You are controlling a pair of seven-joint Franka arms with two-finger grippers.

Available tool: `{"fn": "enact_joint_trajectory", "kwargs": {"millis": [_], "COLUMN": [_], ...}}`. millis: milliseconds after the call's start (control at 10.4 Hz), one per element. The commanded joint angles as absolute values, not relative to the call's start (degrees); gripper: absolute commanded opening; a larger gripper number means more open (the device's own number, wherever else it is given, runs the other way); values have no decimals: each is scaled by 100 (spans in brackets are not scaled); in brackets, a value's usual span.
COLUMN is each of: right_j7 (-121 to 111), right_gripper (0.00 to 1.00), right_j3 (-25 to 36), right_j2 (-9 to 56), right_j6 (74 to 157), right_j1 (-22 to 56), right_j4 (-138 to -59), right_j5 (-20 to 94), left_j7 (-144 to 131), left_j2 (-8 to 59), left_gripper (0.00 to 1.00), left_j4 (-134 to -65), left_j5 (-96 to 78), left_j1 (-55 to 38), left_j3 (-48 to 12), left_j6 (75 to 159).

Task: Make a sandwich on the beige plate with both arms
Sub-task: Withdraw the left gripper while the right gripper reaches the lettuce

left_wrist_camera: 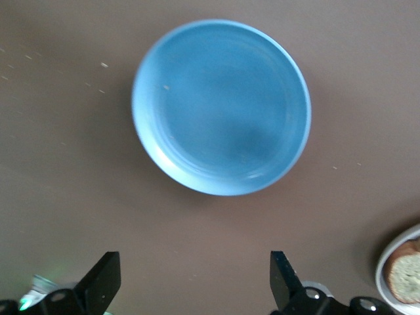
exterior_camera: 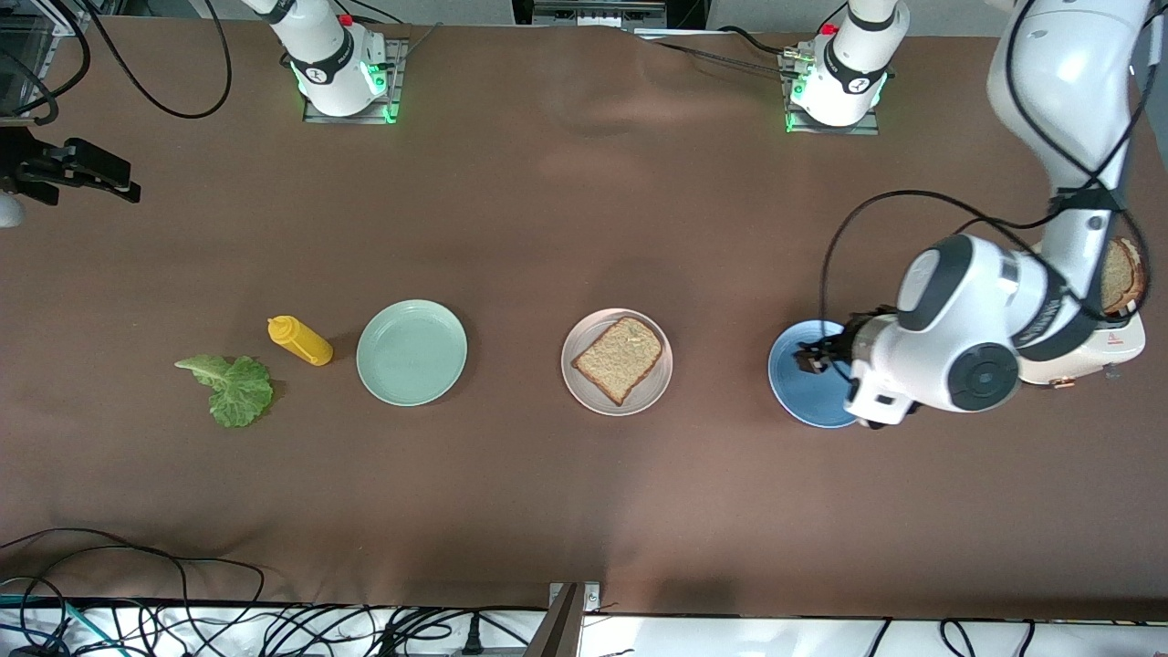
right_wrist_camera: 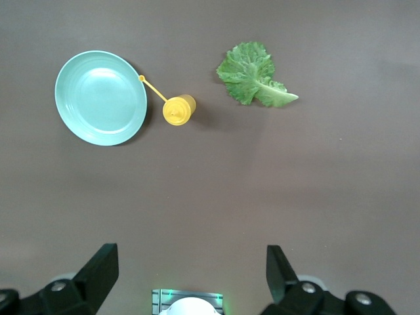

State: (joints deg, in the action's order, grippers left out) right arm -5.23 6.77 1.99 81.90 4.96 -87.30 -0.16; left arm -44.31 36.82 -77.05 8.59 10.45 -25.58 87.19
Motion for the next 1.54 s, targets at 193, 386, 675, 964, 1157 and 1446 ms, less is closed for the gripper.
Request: {"fn": "enact_joint_trajectory", "kwargs": {"millis": [193, 386, 675, 964, 1157, 1446], "right_j7": [-545, -623, -1508, -2004, -2651, -3187], "right_gripper": [100, 100, 100, 100, 100, 100], "right_j3": [677, 703, 939, 967, 967, 958], "right_j2": [342, 639, 1535, 1584, 1599, 2195], "right_j6": [8121, 8209, 8374, 9652, 11156, 11643], "right_j1": [527, 475, 299, 246, 220, 193], "right_j4": [-8666, -8527, -7842, -8580, -9673, -9808], "right_j5": [78, 237, 255, 246, 700, 791], "left_j7": [-2711, -2339, -1680, -1400, -1240, -1230], "left_j2": [3121, 2762, 2181, 1646, 1407, 1187], "left_gripper": [100, 100, 100, 100, 100, 100], "left_j4": [-7805, -7796, -7796, -7892, -8068, -8086], "left_j5": [1090, 1090, 976, -7, -35, -44], "left_j1": [2116, 2276, 2215, 1349, 1186, 1257], "left_j3": [-2584, -2427, -2260, -1077, -897, -940], "left_j6": [8280, 8279, 8279, 8279, 8297, 8323]}}
